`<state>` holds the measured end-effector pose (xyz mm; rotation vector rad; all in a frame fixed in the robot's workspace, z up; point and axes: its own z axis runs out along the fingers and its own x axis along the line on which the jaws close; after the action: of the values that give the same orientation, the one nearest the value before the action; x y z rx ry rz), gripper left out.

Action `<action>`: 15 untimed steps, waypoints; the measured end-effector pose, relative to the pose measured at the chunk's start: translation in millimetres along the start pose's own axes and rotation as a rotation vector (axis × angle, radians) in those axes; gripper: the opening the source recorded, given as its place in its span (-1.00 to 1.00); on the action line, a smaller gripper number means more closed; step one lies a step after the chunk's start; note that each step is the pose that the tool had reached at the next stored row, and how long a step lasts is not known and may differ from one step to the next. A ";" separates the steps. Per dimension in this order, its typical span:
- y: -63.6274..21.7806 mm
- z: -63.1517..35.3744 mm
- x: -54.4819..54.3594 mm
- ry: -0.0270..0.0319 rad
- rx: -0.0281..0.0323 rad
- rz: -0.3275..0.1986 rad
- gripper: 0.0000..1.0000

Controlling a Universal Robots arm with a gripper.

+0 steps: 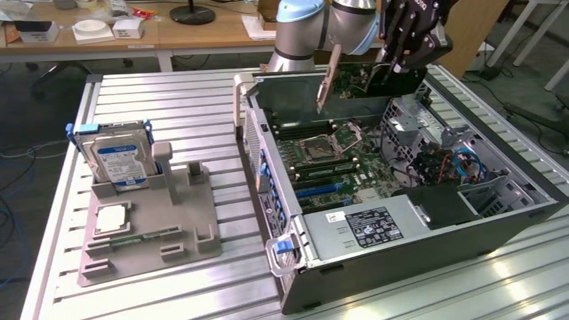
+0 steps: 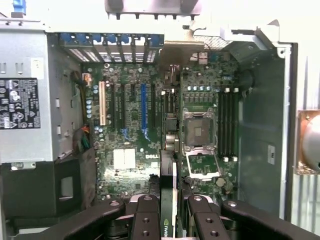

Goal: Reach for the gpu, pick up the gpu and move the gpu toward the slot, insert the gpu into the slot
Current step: 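Insert the gpu into the slot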

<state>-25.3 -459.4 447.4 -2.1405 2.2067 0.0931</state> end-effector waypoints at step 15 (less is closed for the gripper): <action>8.8 18.1 2.2 0.0133 -0.0045 -0.059 -0.48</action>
<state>-34.1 -459.7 429.2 -2.2131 2.1500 0.0811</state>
